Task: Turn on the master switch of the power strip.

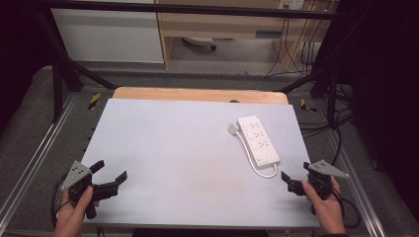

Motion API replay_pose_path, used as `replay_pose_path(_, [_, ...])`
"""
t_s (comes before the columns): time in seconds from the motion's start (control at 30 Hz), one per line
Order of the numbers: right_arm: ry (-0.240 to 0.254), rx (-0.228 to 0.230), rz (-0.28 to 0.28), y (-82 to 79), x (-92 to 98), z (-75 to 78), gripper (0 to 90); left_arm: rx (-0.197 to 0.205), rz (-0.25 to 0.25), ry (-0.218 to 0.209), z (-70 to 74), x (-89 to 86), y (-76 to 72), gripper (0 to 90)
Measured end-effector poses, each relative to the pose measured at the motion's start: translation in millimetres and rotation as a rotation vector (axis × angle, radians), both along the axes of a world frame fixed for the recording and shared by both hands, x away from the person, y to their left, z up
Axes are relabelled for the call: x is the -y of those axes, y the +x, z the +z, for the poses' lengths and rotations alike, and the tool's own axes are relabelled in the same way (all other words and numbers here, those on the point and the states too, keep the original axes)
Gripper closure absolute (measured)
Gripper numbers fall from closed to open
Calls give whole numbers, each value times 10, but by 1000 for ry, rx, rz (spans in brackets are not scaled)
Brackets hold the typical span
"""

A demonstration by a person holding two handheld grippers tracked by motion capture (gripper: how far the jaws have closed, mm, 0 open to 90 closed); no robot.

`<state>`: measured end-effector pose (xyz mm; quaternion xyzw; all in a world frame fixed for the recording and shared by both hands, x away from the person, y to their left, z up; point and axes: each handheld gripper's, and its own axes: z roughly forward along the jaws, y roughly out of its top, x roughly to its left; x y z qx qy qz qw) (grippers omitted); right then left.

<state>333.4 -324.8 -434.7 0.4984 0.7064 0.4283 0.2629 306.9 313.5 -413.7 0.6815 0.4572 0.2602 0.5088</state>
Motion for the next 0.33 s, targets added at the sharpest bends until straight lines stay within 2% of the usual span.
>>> replay_pose_path(0.17, [-17, -62, 21, 34, -47, -76, 41, 3, -3, 4, 2, 3, 0, 52])
replay_pose_path(0.33, [-87, -130, 63, 77, -146, -170, 37, 3, -4, 5, 2, 6, 4, 52])
